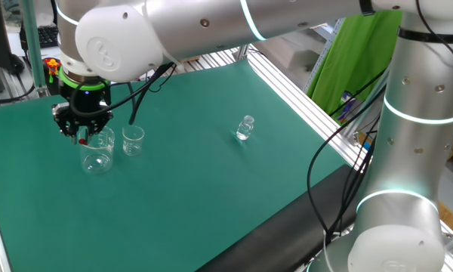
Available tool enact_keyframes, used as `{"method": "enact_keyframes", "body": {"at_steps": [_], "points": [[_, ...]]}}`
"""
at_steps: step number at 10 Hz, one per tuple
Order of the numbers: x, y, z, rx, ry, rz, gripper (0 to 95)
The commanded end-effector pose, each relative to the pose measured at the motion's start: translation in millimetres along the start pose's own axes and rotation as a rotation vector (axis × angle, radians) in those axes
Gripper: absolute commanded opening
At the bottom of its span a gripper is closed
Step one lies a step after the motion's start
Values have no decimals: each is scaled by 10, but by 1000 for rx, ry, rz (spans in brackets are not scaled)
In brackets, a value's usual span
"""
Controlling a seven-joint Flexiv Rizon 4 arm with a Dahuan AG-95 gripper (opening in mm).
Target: Transfer liquid using a dropper
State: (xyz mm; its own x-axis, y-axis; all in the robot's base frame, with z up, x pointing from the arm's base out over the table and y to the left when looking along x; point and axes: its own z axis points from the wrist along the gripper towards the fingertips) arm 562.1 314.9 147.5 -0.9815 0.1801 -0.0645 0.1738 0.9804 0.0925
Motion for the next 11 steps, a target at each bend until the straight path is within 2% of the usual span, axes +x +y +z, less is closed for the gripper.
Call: {"method": "enact_keyframes", "body": {"at_steps": [1, 11], "points": [[-2, 4, 10, 3, 0, 1, 190], [-8, 10, 29, 11, -5, -3, 190]]}}
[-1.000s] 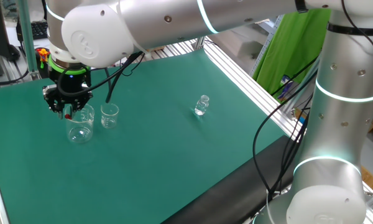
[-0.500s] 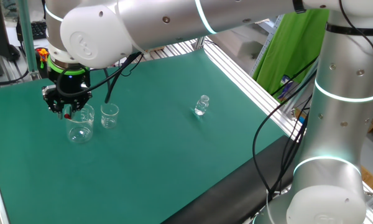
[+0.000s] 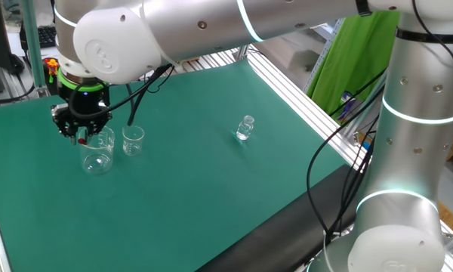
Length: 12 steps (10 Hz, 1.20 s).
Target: Transfer liquid using a dropper
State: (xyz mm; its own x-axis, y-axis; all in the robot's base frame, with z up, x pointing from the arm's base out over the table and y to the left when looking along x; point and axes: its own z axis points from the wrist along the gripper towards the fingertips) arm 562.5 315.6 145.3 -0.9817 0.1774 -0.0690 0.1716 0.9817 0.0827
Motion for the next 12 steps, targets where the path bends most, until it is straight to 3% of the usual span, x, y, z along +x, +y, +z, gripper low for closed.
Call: {"method": "enact_keyframes", "body": {"at_steps": [1, 2, 3, 12], "points": [[-10, 4, 14, 7, -2, -1, 190], [-13, 5, 17, 6, -1, -1, 190], [-15, 5, 21, 6, 0, -1, 0], [-32, -18, -23, 1, 4, -3, 0]]}}
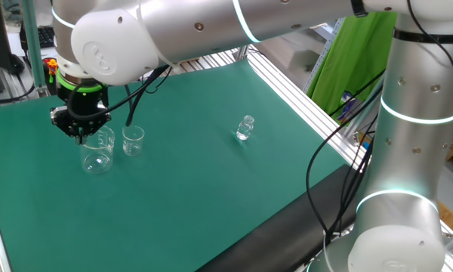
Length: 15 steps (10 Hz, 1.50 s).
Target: Transfer liquid using a dropper
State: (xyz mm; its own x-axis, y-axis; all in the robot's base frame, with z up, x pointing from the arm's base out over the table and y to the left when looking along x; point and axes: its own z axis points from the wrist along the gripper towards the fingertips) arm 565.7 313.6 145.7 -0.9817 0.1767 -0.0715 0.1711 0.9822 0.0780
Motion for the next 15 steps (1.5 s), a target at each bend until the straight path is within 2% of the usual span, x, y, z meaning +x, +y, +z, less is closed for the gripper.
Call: {"method": "enact_keyframes", "body": {"at_steps": [1, 5, 9, 10, 11, 12, 15], "points": [[-6, -31, -61, -9, 13, -6, 0], [-29, -100, -189, -8, 27, -23, 0], [-50, -215, -397, -11, 46, -47, 0], [-59, -247, -450, -13, 67, -55, 0], [-66, -286, -515, -53, 102, -36, 0], [-64, -306, -546, -72, 108, -21, 0], [-57, -400, -697, -76, 107, -29, 0]]}}
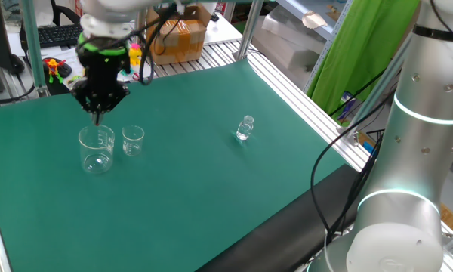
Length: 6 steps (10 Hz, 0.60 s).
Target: Transfer liquid using a dropper
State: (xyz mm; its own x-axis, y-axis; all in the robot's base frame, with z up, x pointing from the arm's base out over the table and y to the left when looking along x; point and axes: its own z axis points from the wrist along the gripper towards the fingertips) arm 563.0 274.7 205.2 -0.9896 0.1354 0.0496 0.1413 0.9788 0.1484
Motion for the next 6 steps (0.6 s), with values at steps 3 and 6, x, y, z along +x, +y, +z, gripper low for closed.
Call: {"method": "enact_keyframes", "body": {"at_steps": [3, 6], "points": [[54, -100, -214, -13, -1, -6, 0], [120, -201, -384, 0, -4, -30, 0]]}}
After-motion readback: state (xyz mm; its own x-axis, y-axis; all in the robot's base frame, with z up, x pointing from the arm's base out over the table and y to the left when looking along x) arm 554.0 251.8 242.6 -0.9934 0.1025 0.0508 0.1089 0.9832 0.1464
